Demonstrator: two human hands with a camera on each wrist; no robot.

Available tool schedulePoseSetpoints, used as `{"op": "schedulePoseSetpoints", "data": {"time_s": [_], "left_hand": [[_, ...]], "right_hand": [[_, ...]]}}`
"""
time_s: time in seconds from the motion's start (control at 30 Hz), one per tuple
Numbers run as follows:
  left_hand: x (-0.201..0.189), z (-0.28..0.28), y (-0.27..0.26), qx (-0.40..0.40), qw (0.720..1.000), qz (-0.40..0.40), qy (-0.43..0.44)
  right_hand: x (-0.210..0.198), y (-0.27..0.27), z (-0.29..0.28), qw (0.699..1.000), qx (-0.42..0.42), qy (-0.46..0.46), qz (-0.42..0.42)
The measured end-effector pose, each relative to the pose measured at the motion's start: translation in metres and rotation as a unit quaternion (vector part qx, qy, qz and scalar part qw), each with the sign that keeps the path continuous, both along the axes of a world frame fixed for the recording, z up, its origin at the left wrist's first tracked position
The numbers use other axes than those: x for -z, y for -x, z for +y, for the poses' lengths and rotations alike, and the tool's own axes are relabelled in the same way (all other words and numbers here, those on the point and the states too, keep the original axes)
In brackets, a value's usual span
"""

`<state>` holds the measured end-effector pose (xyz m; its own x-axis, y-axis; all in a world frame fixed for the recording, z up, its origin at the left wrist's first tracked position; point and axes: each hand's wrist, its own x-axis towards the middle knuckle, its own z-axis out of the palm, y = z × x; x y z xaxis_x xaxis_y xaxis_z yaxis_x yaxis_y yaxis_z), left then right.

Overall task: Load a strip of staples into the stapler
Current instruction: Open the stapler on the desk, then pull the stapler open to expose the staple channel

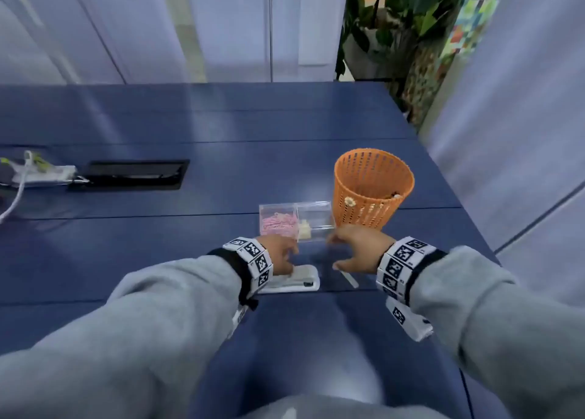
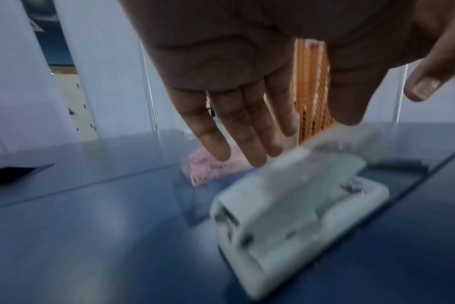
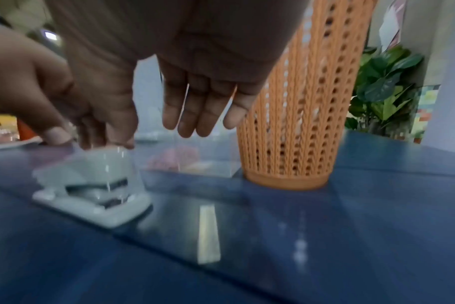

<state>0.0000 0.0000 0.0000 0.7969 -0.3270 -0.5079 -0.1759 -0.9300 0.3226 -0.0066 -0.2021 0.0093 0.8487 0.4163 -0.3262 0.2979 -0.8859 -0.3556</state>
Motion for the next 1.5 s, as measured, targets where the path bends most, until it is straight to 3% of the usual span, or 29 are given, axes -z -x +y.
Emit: {"op": "schedulePoseSetpoints", "data": {"time_s": [0.17,0.47,0.7,0.93,1.1,1.3,1.5], "left_hand": [[0.026,-0.008,-0.002,0.035,0.999,0.033,-0.023],[0.033,-0.019,0.0,0.071,0.997,0.009,0.005],[0.013,-0.004,-0.002,0.008,0.996,-0.038,0.078],[-0.012,0.055,0.004,-0.059,0.99,-0.074,0.109],[-0.006,0.094,0.013,-0.097,0.987,-0.094,0.083],[0.018,0.121,0.014,-0.12,0.99,-0.076,-0.015],[0.039,0.112,0.018,-0.085,0.995,-0.034,-0.044]], "right_hand": [[0.036,0.003,0.017,0.993,-0.016,0.099,0.06],[0.063,-0.005,0.04,0.993,-0.006,0.081,0.082],[0.07,-0.006,0.038,0.995,0.022,0.046,0.089],[0.07,-0.006,0.038,0.994,0.046,0.02,0.098],[0.069,-0.004,0.039,0.993,0.051,0.019,0.101],[0.067,-0.002,0.04,0.993,0.058,0.017,0.101],[0.068,0.0,0.04,0.994,0.063,0.01,0.089]]}}
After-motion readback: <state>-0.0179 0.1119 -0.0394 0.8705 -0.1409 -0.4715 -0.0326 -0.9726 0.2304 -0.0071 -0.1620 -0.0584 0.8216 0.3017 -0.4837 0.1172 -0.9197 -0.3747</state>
